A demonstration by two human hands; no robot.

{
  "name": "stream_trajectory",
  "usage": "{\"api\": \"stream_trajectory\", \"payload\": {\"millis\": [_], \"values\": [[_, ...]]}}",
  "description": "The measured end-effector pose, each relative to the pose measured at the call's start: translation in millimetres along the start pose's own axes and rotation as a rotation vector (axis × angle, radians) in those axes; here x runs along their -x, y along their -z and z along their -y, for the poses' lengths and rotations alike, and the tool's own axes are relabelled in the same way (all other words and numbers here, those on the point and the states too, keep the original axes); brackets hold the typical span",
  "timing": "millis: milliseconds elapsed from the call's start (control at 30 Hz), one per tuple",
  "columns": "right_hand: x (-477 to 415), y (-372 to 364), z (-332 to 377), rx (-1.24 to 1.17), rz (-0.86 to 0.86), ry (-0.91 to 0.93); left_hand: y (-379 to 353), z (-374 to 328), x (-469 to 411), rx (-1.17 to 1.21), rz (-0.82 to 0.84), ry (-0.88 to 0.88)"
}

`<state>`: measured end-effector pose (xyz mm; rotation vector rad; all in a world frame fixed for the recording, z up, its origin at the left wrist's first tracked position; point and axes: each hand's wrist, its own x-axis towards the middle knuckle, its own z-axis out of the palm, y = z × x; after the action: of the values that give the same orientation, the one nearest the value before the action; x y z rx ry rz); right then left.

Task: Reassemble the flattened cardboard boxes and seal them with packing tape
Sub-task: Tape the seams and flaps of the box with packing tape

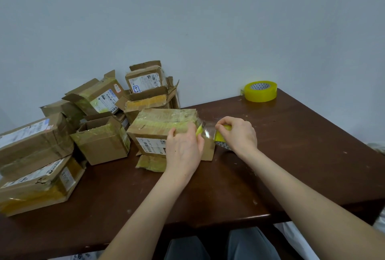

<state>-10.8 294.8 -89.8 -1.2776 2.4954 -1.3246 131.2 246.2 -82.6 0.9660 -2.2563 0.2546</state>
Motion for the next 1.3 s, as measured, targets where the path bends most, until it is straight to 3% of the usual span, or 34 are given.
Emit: {"api": "stream_trajectory", "payload": {"millis": [367,700,767,900,933,1033,1100,1300], "values": [[-4,6,-5,-0.108,-0.003,-0.042,-8,1,0,-0.169,0.065,-0.063],[-24,43,-21,-0.281,-0.176,-0.092,-26,-24,3,-0.288,-0.017,-0.235],[-28,51,-25,-0.297,-0.203,-0.089,-37,-37,3,-0.210,0.042,-0.239],[-34,66,-34,-0.283,-0.243,-0.090,-60,-55,-1,-0.107,0.345,-0.159],[-36,70,-37,-0.276,-0.253,-0.093,-63,-59,-5,-0.049,0.344,-0.179],[-39,79,-49,-0.247,-0.280,-0.121,-55,-76,-32,0.215,-0.095,-0.267],[-41,83,-56,-0.217,-0.293,-0.131,-42,-90,-58,0.321,-0.257,-0.310],[-38,91,-67,-0.178,-0.295,-0.120,-33,-121,-93,0.231,0.154,-0.274]]}}
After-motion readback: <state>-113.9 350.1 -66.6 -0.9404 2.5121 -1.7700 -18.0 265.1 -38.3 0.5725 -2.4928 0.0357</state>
